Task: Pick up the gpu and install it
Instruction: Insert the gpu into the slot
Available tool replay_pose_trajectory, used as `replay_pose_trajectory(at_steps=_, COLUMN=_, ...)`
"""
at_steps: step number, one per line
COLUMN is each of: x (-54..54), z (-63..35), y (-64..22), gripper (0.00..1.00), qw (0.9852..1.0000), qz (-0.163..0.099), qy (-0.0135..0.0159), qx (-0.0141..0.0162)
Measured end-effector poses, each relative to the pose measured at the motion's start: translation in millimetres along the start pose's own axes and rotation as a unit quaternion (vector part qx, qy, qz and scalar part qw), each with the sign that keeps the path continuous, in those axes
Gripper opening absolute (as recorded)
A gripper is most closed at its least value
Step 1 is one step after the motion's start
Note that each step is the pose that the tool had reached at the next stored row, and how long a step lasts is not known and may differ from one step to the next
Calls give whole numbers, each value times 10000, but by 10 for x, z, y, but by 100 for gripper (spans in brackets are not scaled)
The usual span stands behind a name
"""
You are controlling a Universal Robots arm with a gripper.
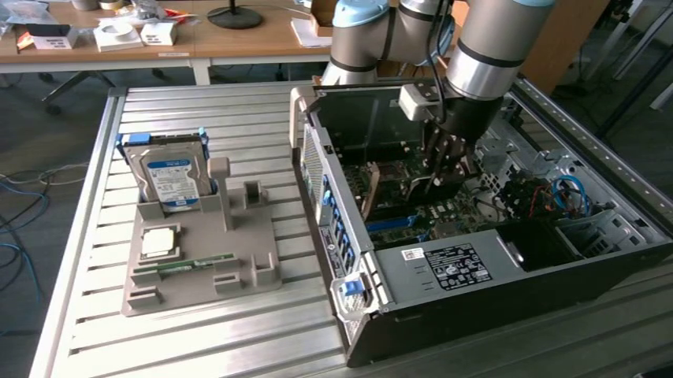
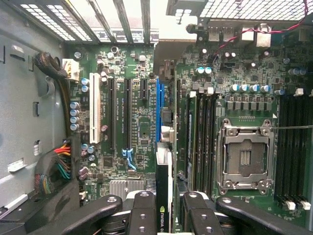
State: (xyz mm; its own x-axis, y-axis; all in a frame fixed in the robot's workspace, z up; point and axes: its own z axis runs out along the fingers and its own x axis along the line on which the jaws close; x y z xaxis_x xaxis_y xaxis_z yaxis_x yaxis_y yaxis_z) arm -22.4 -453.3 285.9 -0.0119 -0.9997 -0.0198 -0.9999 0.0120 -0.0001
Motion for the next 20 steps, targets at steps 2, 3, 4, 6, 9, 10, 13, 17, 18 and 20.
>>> replay_pose_trajectory(at_steps=2, x=0, z=1, y=0, gripper=26, qw=10000, qz=0, qy=-1, qx=1)
replay_pose_trajectory(at_steps=3, x=0, z=1, y=1, gripper=26, qw=10000, qz=0, qy=-1, qx=0)
replay_pose_trajectory(at_steps=4, x=0, z=2, y=8, gripper=26, qw=10000, qz=2, qy=-2, qx=1)
replay_pose_trajectory(at_steps=6, x=-1, z=3, y=25, gripper=26, qw=10000, qz=0, qy=-2, qx=1)
replay_pose_trajectory(at_steps=9, x=0, z=2, y=57, gripper=26, qw=10000, qz=0, qy=-2, qx=1)
replay_pose_trajectory(at_steps=10, x=0, z=2, y=67, gripper=26, qw=10000, qz=0, qy=-2, qx=1)
replay_pose_trajectory(at_steps=13, x=0, z=2, y=69, gripper=26, qw=10000, qz=0, qy=-2, qx=2)
replay_pose_trajectory(at_steps=17, x=19, z=2, y=70, gripper=26, qw=10000, qz=0, qy=-2, qx=2)
replay_pose_trajectory(at_steps=18, x=28, z=2, y=69, gripper=26, qw=10000, qz=0, qy=-2, qx=1)
replay_pose_trajectory(at_steps=20, x=42, z=1, y=70, gripper=26, qw=10000, qz=1, qy=-2, qx=2)
